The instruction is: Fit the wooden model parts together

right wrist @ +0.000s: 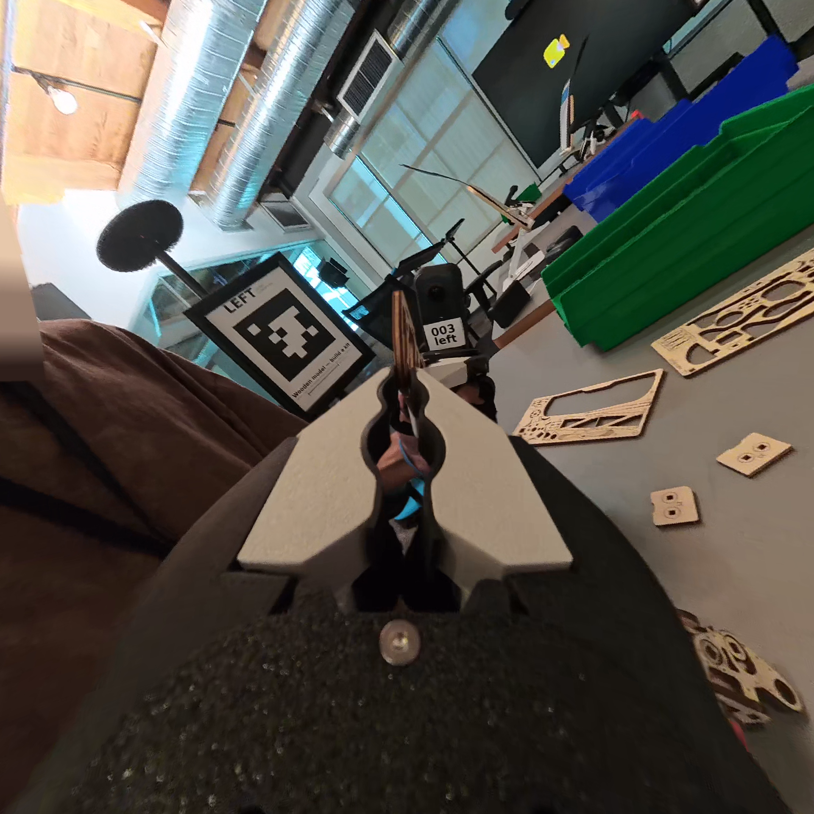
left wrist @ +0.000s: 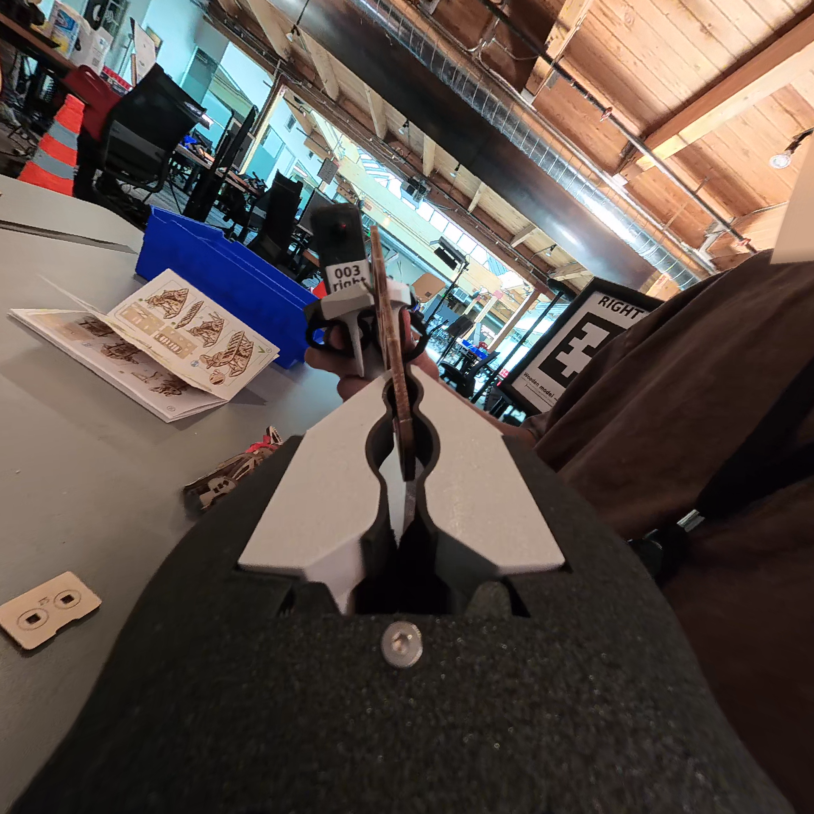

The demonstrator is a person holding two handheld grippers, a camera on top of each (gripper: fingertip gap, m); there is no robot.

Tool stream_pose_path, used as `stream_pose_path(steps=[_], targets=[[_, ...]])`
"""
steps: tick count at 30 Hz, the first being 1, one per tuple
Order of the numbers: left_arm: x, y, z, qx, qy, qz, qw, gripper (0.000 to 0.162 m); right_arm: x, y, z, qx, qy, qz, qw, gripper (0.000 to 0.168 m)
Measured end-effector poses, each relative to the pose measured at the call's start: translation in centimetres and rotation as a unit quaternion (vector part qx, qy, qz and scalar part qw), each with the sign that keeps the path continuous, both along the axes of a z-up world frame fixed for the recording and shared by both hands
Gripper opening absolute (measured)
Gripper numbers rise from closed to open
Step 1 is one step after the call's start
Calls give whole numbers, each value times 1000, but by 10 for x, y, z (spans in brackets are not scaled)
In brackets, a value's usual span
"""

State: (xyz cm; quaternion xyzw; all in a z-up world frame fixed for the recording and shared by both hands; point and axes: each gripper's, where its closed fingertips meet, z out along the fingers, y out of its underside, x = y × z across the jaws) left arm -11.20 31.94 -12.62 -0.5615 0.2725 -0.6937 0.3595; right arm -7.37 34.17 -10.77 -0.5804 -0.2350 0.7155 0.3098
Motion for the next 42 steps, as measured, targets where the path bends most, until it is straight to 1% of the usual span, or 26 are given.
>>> stream_pose_path(steps=[2, 3, 4, 10, 17, 26, 27, 28, 30, 33, 36, 38, 40, 42], targets=[[0, -1, 4, 7, -3, 3, 1000, 0, 1, -4, 7, 20, 5, -2, 1000, 5], [0, -2, 8, 9, -9, 2, 1000, 0, 3, -4, 11, 28, 12, -6, 1000, 14], [0, -3, 11, 12, -13, 2, 1000, 0, 5, -5, 14, 35, 17, -9, 999, 17], [-3, -4, 20, 27, -10, 5, 1000, 0, 9, -13, 12, 73, -13, -12, 997, 20], [-3, -3, 19, 19, -15, 6, 1000, 0, 4, -18, -6, 107, -74, -11, 991, 16], [0, -4, 17, 14, -16, 2, 1000, 0, 7, -17, -4, 103, -63, -18, 993, 13], [0, -5, 16, 14, -15, 1, 1000, 0, 6, -17, -4, 104, -63, -18, 992, 11], [1, -5, 16, 15, -13, 1, 1000, 0, 6, -18, -5, 107, -68, -17, 992, 3], [3, -6, 15, 14, -10, -3, 1000, 0, 5, -16, -8, 117, -82, -26, 989, 1], [4, -6, 11, 9, -5, -4, 1000, 0, 5, -16, -10, 93, -84, -12, 992, 1], [4, -7, 13, -3, -20, -11, 1000, 0, 6, -17, -11, 72, -69, -2, 995, 1], [5, -4, 10, -16, -13, -4, 1000, 0, 9, -9, -15, 48, -67, -17, 996, 1], [7, 1, -1, -44, 11, 3, 999, 0, 10, -3, -24, 25, -84, -28, 996, 2], [8, 5, -13, -62, 40, 12, 997, 19, 13, 1, -35, 4, -103, -37, 994, 2]])
